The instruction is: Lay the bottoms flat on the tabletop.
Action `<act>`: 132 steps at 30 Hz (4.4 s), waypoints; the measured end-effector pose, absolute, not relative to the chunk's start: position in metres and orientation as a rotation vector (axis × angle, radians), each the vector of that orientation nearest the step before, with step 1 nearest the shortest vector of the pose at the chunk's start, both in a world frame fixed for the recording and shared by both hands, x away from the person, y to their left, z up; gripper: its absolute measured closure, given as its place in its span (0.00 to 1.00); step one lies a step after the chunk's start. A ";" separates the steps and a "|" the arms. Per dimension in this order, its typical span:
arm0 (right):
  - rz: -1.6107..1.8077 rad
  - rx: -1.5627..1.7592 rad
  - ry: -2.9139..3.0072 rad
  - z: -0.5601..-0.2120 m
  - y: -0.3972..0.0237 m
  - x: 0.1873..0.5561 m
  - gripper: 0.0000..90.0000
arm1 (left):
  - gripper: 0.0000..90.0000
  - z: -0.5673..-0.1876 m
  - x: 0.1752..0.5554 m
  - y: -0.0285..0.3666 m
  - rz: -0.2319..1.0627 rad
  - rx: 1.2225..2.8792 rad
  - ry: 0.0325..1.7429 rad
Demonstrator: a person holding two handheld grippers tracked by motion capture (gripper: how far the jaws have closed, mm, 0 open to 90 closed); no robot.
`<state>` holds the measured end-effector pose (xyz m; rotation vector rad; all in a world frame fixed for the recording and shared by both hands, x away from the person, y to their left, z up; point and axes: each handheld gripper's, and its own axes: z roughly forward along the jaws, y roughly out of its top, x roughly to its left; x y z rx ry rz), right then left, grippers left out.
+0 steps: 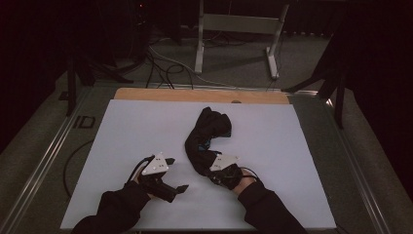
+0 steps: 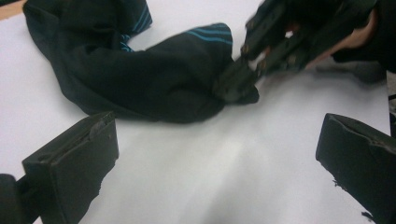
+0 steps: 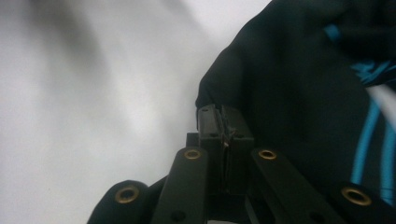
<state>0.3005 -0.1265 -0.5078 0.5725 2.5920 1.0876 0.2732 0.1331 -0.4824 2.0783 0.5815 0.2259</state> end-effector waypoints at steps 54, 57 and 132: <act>1.298 0.782 2.228 -0.439 -0.216 0.309 0.99 | 1.00 -0.507 0.299 0.019 0.305 2.108 0.794; 1.293 0.782 2.222 -0.438 -0.217 0.309 0.99 | 1.00 -0.506 0.295 0.018 0.310 2.115 0.752; 0.971 0.830 2.452 -0.502 -0.233 0.322 0.94 | 0.44 -0.517 0.367 0.087 0.272 2.211 1.048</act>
